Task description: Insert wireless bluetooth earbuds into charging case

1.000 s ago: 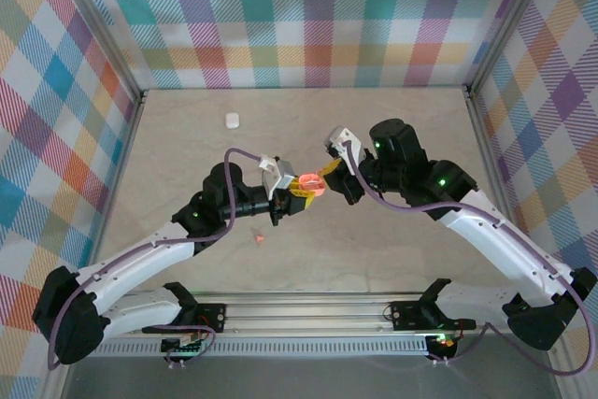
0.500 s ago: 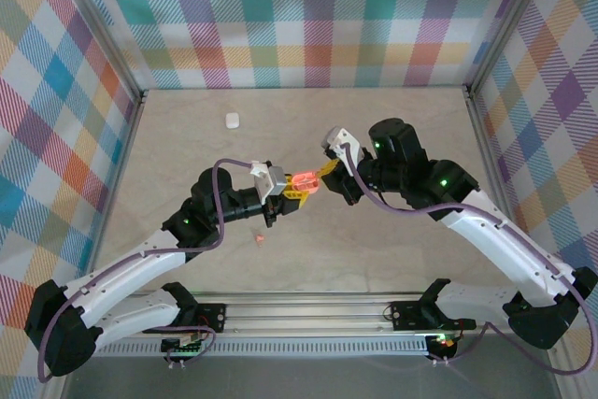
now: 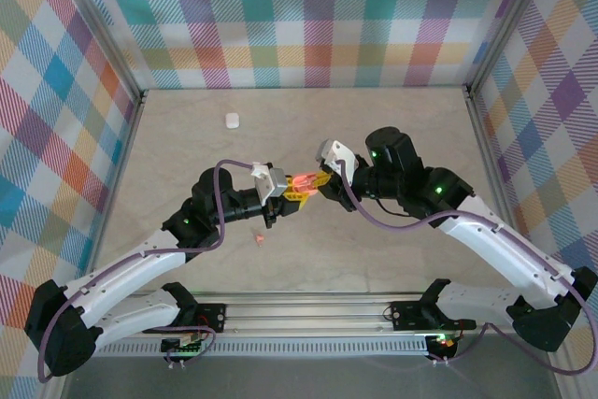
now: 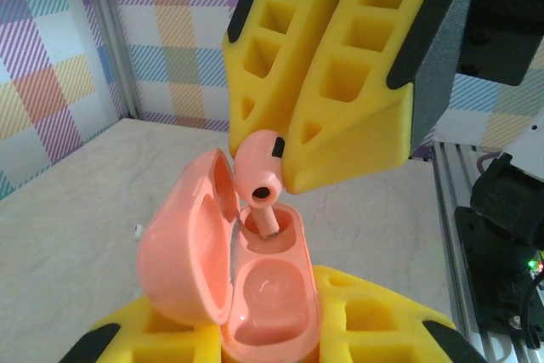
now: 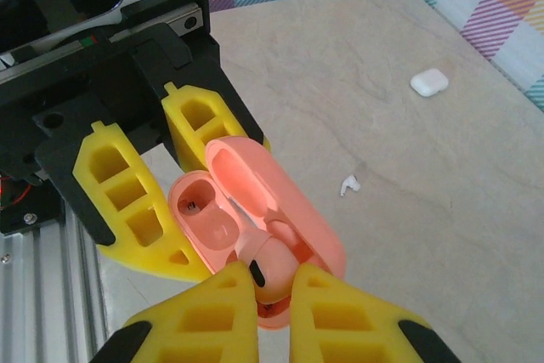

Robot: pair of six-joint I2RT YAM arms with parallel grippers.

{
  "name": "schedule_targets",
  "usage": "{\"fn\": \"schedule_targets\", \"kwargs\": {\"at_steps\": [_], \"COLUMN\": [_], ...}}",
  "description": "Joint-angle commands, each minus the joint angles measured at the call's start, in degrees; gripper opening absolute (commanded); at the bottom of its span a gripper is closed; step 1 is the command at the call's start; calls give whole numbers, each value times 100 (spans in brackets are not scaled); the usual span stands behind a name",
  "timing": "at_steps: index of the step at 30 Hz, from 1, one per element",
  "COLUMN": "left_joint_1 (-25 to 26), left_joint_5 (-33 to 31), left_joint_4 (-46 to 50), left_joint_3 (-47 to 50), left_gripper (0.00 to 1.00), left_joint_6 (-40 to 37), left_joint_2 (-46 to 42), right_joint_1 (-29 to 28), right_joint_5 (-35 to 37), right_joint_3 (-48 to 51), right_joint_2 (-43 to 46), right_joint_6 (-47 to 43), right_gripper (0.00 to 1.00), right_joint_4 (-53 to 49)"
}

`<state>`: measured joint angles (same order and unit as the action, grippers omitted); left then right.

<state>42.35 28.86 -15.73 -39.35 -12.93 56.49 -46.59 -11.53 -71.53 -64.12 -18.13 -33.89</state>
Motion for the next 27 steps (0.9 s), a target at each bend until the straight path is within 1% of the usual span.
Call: {"fn": "schedule_targets", "kwargs": {"at_steps": [1,13,19,27], "left_joint_1": [68,67,67,72], "left_joint_5": [142,181,155,111], "left_joint_4": [-148,-199,-273,-264], "left_joint_3": [-22,-24,-24,-20], "left_gripper": [0,0,0,0], "left_joint_6": [15,104,176,190], "left_joint_2": [-102,-94,-103,-135], "right_joint_1": [-52,-61,-61,-66], "right_joint_5": [35,98,63,-32], "right_joint_3": [95,300,504,561], "right_joint_2": [101,246,320,295], "right_joint_6": [-358,-695,-743,-699], "right_gripper": [13,14,14,14], "right_joint_4": [261,395,620,562]}}
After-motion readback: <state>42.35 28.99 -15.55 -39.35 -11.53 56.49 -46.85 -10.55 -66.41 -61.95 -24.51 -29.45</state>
